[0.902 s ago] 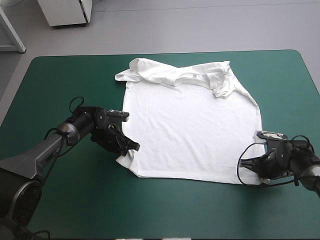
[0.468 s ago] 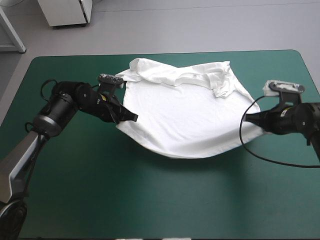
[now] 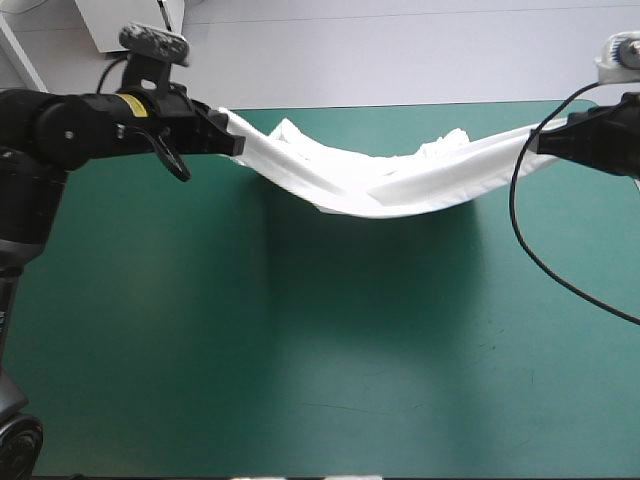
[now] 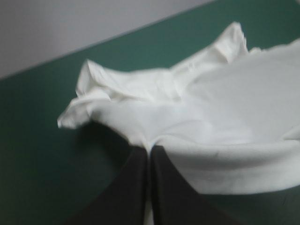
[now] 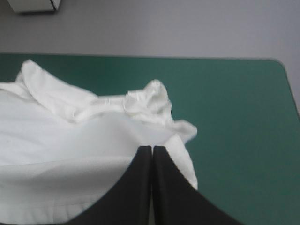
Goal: Fold the cloth
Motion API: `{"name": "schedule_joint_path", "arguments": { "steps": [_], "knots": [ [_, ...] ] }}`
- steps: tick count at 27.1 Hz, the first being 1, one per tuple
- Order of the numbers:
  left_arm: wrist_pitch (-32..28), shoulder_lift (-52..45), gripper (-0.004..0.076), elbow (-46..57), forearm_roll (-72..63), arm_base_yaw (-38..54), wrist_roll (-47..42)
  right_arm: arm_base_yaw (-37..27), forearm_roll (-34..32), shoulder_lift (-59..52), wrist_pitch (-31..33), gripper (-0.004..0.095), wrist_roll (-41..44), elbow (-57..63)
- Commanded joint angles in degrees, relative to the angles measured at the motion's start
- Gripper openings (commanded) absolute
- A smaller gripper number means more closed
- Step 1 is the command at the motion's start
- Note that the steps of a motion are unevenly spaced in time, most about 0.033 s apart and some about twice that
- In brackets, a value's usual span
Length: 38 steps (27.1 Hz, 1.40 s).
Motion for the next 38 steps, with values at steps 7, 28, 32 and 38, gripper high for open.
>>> {"name": "schedule_joint_path", "arguments": {
  "steps": [7,28,32,38],
  "knots": [
    [-3.3,-2.8,-0.0009,-25.3,-1.8,-0.2,4.8,0.0,5.2,-1.7,-5.4,-0.0019,-5.1,-16.8],
    [-16.6,-4.1,-0.0009,-39.3,-15.9,-0.2,12.2,0.0,17.2,-0.2,-19.6,-0.0018,-12.0,-32.7],
    [-16.6,-1.2,-0.0009,-39.3,-12.0,-0.2,12.2,0.0,15.2,4.8,-16.2,-0.0018,-9.5,-32.7],
    [-33.1,10.0,-0.0009,-39.3,2.7,-0.2,10.4,0.0,13.8,18.8,-29.9,-0.0017,-8.3,-33.3]
  ]
}}
